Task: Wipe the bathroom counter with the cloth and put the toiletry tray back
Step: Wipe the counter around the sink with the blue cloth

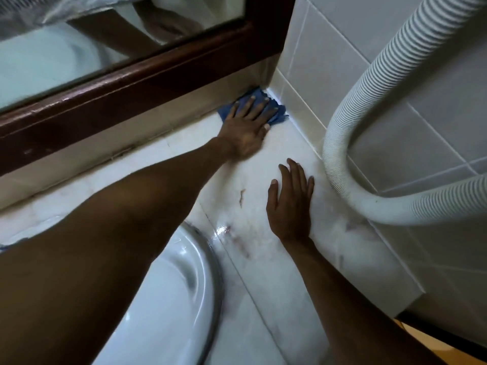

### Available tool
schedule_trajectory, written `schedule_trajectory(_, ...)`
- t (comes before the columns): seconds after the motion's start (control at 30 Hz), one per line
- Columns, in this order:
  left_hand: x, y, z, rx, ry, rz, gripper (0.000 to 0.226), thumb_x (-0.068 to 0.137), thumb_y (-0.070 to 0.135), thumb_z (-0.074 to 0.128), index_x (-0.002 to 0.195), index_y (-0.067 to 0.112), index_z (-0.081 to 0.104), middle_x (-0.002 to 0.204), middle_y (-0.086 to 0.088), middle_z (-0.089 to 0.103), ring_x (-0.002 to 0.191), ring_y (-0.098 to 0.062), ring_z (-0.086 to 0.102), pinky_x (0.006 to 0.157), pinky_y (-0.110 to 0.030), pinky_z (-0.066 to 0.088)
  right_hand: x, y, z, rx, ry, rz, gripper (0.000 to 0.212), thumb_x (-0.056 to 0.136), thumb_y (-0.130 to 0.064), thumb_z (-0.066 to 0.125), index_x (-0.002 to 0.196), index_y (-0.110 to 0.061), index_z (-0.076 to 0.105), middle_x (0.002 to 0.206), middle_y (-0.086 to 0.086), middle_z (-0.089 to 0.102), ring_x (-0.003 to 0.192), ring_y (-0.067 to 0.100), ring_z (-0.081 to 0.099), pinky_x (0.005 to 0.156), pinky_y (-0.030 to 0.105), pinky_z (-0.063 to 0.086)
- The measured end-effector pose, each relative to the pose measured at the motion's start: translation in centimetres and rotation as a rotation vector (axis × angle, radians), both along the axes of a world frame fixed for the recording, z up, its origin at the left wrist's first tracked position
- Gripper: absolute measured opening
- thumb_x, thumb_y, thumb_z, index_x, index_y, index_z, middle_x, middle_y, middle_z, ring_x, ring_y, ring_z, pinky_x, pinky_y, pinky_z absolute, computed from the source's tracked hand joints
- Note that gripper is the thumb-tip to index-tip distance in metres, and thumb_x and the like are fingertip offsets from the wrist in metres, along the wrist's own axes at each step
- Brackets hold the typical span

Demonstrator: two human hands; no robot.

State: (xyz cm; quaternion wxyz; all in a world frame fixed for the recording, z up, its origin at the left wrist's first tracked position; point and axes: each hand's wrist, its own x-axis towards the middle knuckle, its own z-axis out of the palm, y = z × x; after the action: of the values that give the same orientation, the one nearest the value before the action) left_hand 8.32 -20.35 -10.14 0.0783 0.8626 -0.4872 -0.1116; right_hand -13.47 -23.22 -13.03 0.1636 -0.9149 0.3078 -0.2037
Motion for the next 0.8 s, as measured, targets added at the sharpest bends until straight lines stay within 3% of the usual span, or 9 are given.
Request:
schedule_trajectory(0.17,-0.7,4.2,-0.3,0.006,0.033,-0.264,0.052,0.106,0.049,0.01,0.157,0.042,0.006,0.168,0.01,-0.001,0.155,-0.019,-0.007,0.122,-0.048,-0.007,0.0,0.0,-0.1,-0.003,-0.005,-0.001,0.039,0.101,-0.024,0.039,0.135,-0.011,0.054,0.151,0.006,0.045,0.144,0.022,0.037,0.12,0.049,0.021)
schedule_trajectory(0.3,0.9,7.0,-0.6,0.04,-0.004,0.039,0.053,0.105,0.05,0.008,0.157,0.042,0.004,0.168,0.008,0.0,0.155,-0.02,-0.005,0.124,-0.052,-0.002,-0.1,0.0,-0.2,-0.02,0.004,0.005,0.038,0.101,-0.024,0.04,0.134,-0.011,0.053,0.151,0.006,0.045,0.144,0.022,0.037,0.12,0.049,0.021)
schedule_trajectory(0.37,-1.2,7.5,-0.6,0.017,-0.007,0.137,0.054,0.105,0.05,0.009,0.158,0.04,0.004,0.168,0.008,-0.001,0.155,-0.02,-0.006,0.124,-0.049,-0.006,-0.1,0.0,-0.1,-0.02,0.022,0.005,0.039,0.101,-0.025,0.039,0.135,-0.012,0.052,0.152,0.006,0.044,0.144,0.022,0.036,0.12,0.049,0.02)
schedule_trajectory(0.67,-14.2,12.4,-0.1,0.001,0.103,0.272,0.055,0.106,0.044,0.015,0.159,0.035,0.002,0.168,0.008,-0.008,0.154,-0.02,-0.014,0.121,-0.043,-0.014,-0.9,-0.3,0.3,0.048,0.111,0.105,0.046,0.1,-0.026,0.034,0.14,-0.009,0.047,0.155,0.011,0.039,0.145,0.027,0.033,0.12,0.052,0.016)
schedule_trajectory(0.8,-18.1,12.5,0.3,0.043,0.109,0.297,0.056,0.107,0.043,0.017,0.159,0.034,-0.001,0.168,0.006,-0.011,0.154,-0.023,-0.015,0.123,-0.046,-0.012,-4.5,-1.6,0.7,0.072,0.188,0.27,0.05,0.102,-0.027,0.033,0.148,-0.01,0.038,0.16,0.012,0.029,0.149,0.027,0.024,0.122,0.044,0.015)
